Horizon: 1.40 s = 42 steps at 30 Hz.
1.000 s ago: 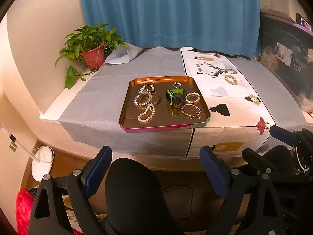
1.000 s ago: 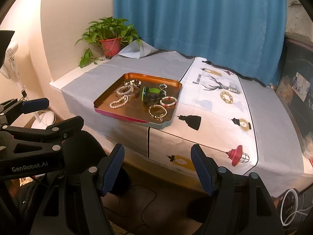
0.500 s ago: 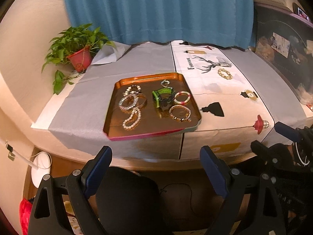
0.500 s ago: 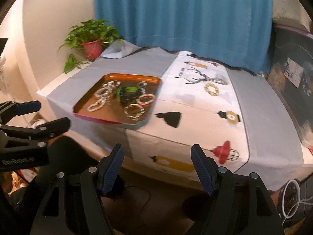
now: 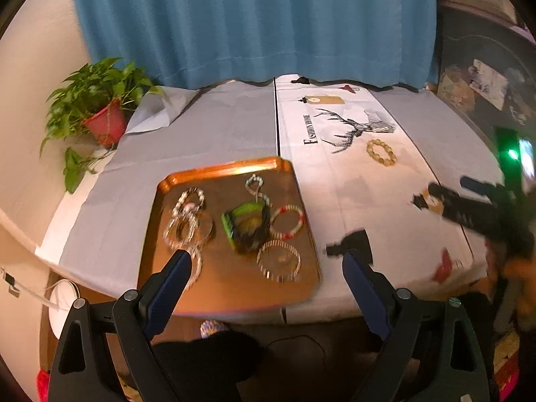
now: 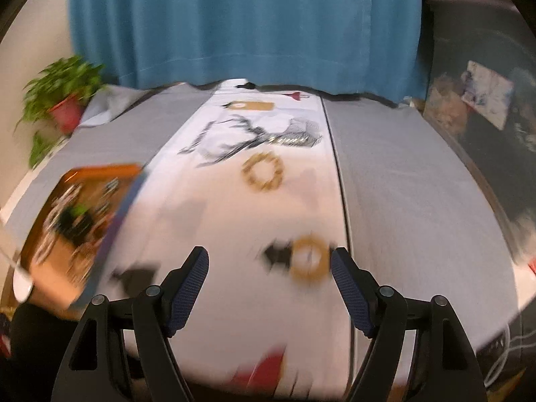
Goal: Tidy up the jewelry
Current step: 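Move both tools over the deer-print mat toward the remaining jewelry, then grasp the pearl hair clip with the left tool while the right tool grasps the wooden-bead bracelet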
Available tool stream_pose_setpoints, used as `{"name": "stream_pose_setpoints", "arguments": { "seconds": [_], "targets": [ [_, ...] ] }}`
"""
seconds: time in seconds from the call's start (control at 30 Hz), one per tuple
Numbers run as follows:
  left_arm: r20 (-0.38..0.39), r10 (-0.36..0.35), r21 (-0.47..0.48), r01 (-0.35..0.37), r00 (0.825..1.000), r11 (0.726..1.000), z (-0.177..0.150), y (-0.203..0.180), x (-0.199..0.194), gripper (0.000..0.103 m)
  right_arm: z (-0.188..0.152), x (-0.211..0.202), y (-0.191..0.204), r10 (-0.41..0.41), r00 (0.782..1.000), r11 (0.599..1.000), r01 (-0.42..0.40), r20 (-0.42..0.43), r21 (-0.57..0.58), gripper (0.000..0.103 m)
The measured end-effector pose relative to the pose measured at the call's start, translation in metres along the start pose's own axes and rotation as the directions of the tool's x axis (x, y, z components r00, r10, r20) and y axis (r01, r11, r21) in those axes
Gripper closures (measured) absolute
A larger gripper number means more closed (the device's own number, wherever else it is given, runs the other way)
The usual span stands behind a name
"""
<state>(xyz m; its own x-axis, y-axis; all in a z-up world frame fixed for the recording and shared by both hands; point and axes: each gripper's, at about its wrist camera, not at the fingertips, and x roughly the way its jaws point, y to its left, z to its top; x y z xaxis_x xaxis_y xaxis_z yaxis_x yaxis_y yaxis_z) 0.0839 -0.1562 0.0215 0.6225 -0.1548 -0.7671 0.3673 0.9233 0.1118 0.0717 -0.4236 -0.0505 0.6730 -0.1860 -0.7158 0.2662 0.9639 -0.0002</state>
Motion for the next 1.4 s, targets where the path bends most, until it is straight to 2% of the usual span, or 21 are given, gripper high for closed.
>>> {"name": "stream_pose_setpoints", "arguments": {
  "seconds": [0.23, 0.33, 0.4, 0.5, 0.67, 0.73, 0.8, 0.93, 1.0, 1.1, 1.17, 1.2, 1.23, 1.27, 1.3, 1.33, 1.37, 1.4],
  "targets": [
    [-0.026, 0.013, -0.003, -0.013, 1.0, 1.0, 0.046, -0.017, 0.051, 0.013, 0.06, 0.107, -0.023, 0.015, 0.998, 1.0, -0.013, -0.062, 0.021, 0.027],
    [-0.025, 0.019, 0.005, -0.019, 0.999, 1.0, 0.065, -0.029, 0.072, 0.013, 0.071, 0.143, -0.02, 0.024, 0.995, 1.0, -0.025, -0.099, -0.003, 0.027],
    [-0.022, 0.011, 0.022, -0.011, 1.0, 1.0, 0.08, -0.04, 0.087, 0.013, 0.072, 0.158, -0.019, -0.014, 0.995, 0.999, 0.009, -0.101, -0.051, 0.026],
    [-0.021, -0.021, 0.052, 0.022, 1.0, 0.998, 0.102, -0.06, 0.105, 0.013, 0.069, 0.158, -0.036, -0.042, 0.996, 0.999, 0.039, -0.083, -0.037, 0.026],
    [-0.009, -0.143, 0.147, 0.143, 0.99, 0.979, 0.148, -0.11, 0.146, 0.013, 0.059, 0.152, -0.096, -0.069, 0.993, 0.997, 0.071, -0.098, 0.015, 0.025],
    [-0.042, -0.211, 0.205, 0.215, 0.977, 0.955, 0.166, -0.133, 0.17, 0.013, 0.055, 0.147, -0.116, -0.08, 0.992, 0.997, 0.08, -0.1, -0.001, 0.024],
    [-0.08, -0.241, 0.273, 0.254, 0.967, 0.928, 0.18, -0.157, 0.196, 0.013, 0.054, 0.146, -0.133, -0.083, 0.991, 0.996, 0.081, -0.102, -0.024, 0.023],
    [-0.162, -0.262, 0.344, 0.303, 0.951, 0.889, 0.199, -0.193, 0.244, 0.013, 0.054, 0.145, -0.152, -0.061, 0.993, 0.998, 0.058, -0.106, -0.031, 0.02],
    [-0.189, -0.265, 0.356, 0.317, 0.946, 0.879, 0.207, -0.208, 0.263, 0.013, 0.052, 0.146, -0.156, -0.037, 0.994, 0.999, 0.034, -0.101, -0.027, 0.02],
    [-0.251, -0.278, 0.375, 0.358, 0.927, 0.855, 0.211, -0.225, 0.286, 0.015, 0.053, 0.148, -0.159, -0.011, 0.995, 1.0, 0.01, -0.096, -0.012, 0.02],
    [-0.298, -0.269, 0.398, 0.375, 0.916, 0.837, 0.209, -0.235, 0.302, 0.025, 0.054, 0.149, -0.157, -0.002, 0.995, 1.0, 0.0, -0.095, -0.016, 0.022],
    [-0.3, -0.306, 0.381, 0.407, 0.904, 0.83, 0.21, -0.235, 0.305, 0.033, 0.054, 0.15, -0.156, 0.007, 0.996, 1.0, -0.009, -0.093, -0.024, 0.024],
    [-0.307, -0.326, 0.36, 0.426, 0.894, 0.83, 0.212, -0.234, 0.305, 0.05, 0.055, 0.15, -0.153, 0.017, 0.996, 0.999, -0.02, -0.09, -0.033, 0.031],
    [-0.3, -0.326, 0.359, 0.423, 0.896, 0.832, 0.214, -0.234, 0.303, 0.064, 0.055, 0.149, -0.151, 0.03, 0.996, 0.998, -0.034, -0.083, -0.047, 0.044],
    [-0.307, -0.338, 0.36, 0.437, 0.89, 0.824, 0.215, -0.234, 0.301, 0.096, 0.055, 0.148, -0.147, 0.047, 0.996, 0.996, -0.052, -0.075, -0.068, 0.055],
    [-0.336, -0.355, 0.348, 0.465, 0.873, 0.814, 0.214, -0.234, 0.298, 0.094, 0.055, 0.146, -0.14, 0.072, 0.995, 0.992, -0.079, -0.067, -0.099, 0.082],
    [-0.351, -0.364, 0.334, 0.479, 0.863, 0.812, 0.212, -0.233, 0.295, 0.094, 0.055, 0.145, -0.134, 0.081, 0.995, 0.989, -0.088, -0.065, -0.12, 0.09],
    [-0.348, -0.361, 0.337, 0.475, 0.865, 0.813, 0.209, -0.231, 0.29, 0.094, 0.054, 0.144, -0.128, 0.053, 0.997, 0.989, -0.061, -0.064, -0.137, 0.09]
  ]
}}
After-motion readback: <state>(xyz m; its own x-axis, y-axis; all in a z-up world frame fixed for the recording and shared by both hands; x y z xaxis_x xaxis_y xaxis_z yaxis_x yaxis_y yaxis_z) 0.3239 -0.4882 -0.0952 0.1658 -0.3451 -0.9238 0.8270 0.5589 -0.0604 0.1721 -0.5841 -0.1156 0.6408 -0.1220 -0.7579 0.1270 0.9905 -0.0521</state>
